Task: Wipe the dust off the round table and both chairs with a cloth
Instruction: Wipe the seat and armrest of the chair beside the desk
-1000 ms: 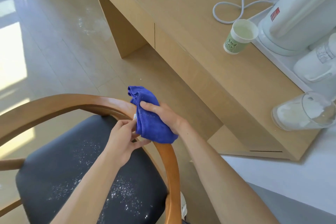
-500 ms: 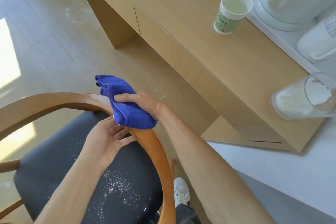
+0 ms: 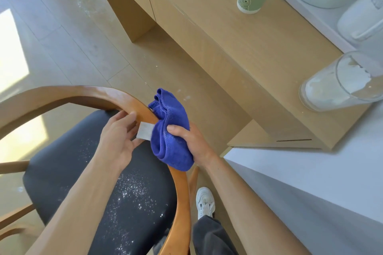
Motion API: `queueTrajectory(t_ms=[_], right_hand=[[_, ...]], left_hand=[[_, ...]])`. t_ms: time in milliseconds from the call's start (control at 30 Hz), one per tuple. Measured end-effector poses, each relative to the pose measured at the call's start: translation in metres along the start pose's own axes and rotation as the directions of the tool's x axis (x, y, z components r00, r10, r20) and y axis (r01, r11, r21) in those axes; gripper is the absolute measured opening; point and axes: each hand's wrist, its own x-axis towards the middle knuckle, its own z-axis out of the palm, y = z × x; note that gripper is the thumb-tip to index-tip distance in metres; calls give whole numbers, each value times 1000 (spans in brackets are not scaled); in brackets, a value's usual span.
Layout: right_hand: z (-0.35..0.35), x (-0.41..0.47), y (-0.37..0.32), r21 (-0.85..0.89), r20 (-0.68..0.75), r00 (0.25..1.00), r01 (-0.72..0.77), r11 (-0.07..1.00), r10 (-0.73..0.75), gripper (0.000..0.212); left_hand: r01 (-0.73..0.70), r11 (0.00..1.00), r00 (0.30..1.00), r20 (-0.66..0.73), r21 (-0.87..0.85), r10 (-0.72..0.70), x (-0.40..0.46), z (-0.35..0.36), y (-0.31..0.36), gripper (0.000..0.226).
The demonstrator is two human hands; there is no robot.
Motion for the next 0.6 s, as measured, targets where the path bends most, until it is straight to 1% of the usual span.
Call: queueTrajectory(t_ms=[67,133,233,267,400,500,600], right_hand=[[-5,-16,15,48,-28,1000,-1,999,2,24],[-10,-37,34,86,-78,997,-22,996,29,30],[-13,-72,66,112,-161,978,-114,987,132,47],[-12,-84,78,115,-192,967,-146,983,166,49],[-2,-135,115,130,-255,930,-240,962,266,49],[11,-162,131,50,-340,911,-230,972,233,53],[27,-174,142,-51,-438,892,-145,988,108,59]], left_hand=[[-7,1000,1000,-15,-8,7,-1,2,-1,34],[-11,1000,999,-44,-10,11,-2,2,-1,38],[-26,1000,998,-59,1,26,-2,2,-2,40],[-33,999,998,-62,5,33,-3,2,-2,40],[-59,998,995,-74,21,60,-4,2,-7,39],[-84,996,995,-44,14,84,-9,1,-14,40],[-86,996,996,21,36,85,-18,0,-23,44]])
